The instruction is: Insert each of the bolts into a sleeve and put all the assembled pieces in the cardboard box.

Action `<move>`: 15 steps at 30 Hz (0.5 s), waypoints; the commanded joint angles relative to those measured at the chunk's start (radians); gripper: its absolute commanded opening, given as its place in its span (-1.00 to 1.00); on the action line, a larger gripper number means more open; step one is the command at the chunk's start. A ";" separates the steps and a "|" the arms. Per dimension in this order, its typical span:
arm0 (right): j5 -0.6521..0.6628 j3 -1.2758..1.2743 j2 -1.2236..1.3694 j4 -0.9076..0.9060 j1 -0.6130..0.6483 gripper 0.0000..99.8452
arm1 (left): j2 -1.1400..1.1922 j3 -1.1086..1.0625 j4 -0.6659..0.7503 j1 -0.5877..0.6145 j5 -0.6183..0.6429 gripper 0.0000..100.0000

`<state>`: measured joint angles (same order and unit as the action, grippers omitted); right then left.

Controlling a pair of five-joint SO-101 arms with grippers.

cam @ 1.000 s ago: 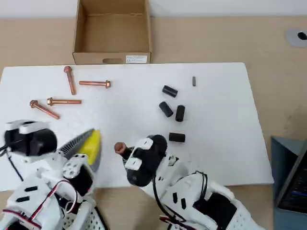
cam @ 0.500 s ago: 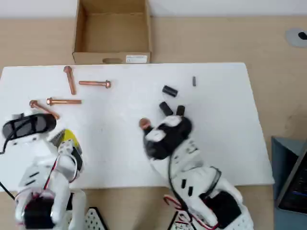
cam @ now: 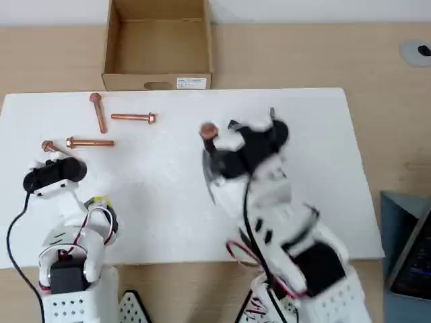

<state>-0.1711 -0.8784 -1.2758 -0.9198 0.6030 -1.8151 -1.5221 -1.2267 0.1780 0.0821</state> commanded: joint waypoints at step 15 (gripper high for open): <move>0.163 0.522 0.839 0.552 -0.156 -0.98 | -0.008 -0.097 0.080 0.011 -0.089 -0.99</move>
<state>-0.0345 -0.5209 -0.5516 -0.4534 0.4772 -1.8151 -1.6249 -1.1638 0.1795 -0.0069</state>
